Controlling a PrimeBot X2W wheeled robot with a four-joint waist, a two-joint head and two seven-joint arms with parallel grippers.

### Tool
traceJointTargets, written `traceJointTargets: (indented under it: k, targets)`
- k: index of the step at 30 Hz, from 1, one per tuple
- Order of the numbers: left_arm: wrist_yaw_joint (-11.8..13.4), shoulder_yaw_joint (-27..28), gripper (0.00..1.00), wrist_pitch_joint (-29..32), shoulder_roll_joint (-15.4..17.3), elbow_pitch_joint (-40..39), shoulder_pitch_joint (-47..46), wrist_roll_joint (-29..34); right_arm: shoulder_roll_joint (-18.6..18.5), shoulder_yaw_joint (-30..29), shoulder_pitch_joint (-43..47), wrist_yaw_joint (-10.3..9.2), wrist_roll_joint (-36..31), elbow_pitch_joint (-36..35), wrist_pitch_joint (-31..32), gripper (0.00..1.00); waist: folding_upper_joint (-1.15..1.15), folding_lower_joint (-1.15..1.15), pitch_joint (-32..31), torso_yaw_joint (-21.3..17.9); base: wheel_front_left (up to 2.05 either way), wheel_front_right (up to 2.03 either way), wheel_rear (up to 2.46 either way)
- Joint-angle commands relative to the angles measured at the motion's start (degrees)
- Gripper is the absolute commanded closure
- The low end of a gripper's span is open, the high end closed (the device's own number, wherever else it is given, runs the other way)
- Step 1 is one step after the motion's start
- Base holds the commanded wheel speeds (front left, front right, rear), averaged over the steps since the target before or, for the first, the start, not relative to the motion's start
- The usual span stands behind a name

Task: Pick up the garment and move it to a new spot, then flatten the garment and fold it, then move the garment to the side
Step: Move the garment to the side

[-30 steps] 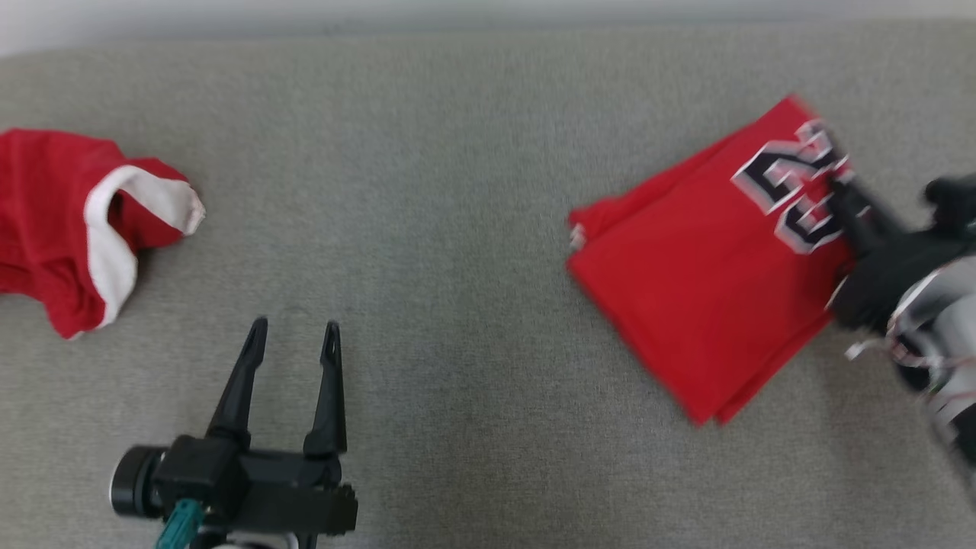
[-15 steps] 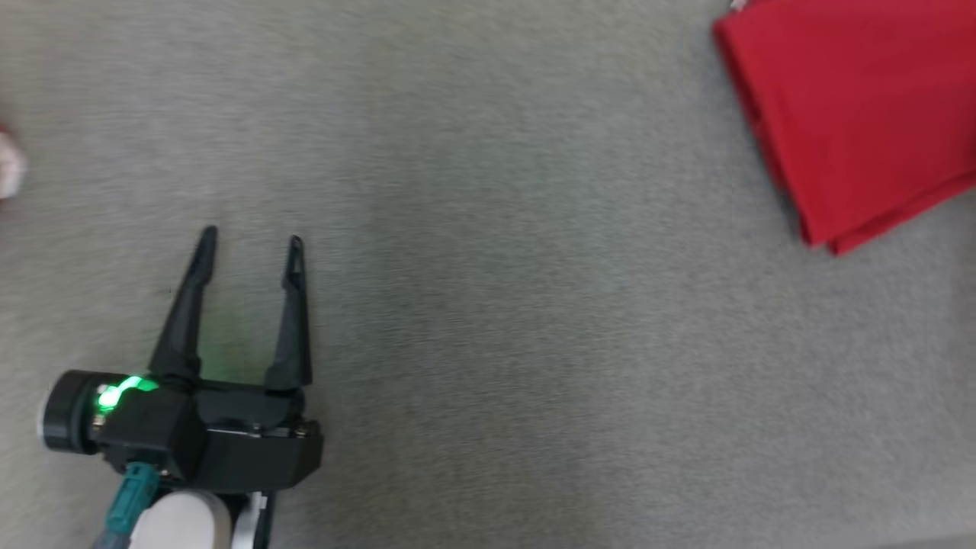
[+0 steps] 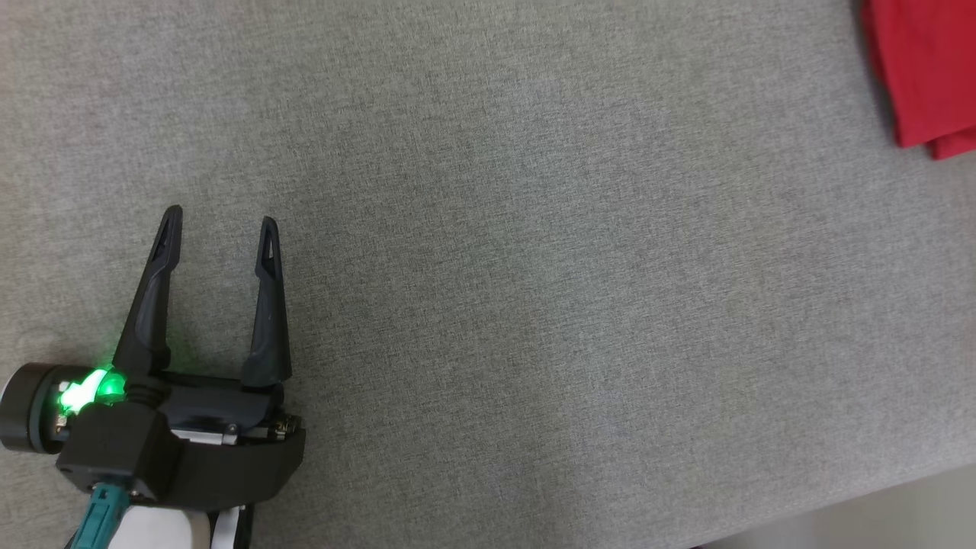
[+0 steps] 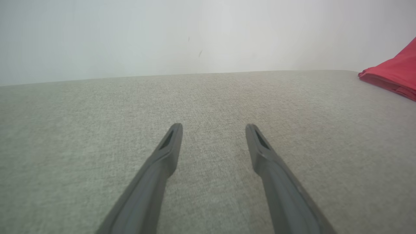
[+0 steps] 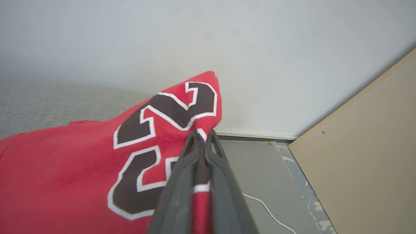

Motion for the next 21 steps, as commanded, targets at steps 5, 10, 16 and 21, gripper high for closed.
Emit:
traceJointTargets:
  k: [5, 10, 16, 21]
  targets:
    - [0.2, -1.0, 0.00, 0.3, -0.4, 1.9, -0.2, 0.2, -0.7, 0.7, -3.1, -0.15, 0.2, 2.9, -0.4, 0.64, 0.00, 0.01, 1.2, 0.4, 0.00, 0.00, 0.00]
    - [0.4, -1.0, 0.00, 0.3, -0.6, 2.3, -0.5, -0.4, -0.2, 1.9, -4.3, -0.15, -1.3, 5.7, -2.4, 0.00, 0.00, 0.01, 0.7, 1.2, 0.00, 0.00, 0.00]
    - [0.7, -0.5, 0.00, 0.3, -1.3, 3.8, 1.3, -1.6, 1.5, 3.6, -3.8, -0.15, -2.7, 7.5, -6.2, 0.00, 0.00, 0.01, -4.5, 3.0, 0.00, 0.00, 0.00]
    - [1.0, 0.9, 0.00, 0.1, -2.0, 4.1, 3.8, -3.1, 4.2, 3.6, -1.5, -0.15, -3.5, 5.1, -7.8, 0.00, 0.00, 0.01, -10.8, 4.5, 0.00, 0.00, 0.00]
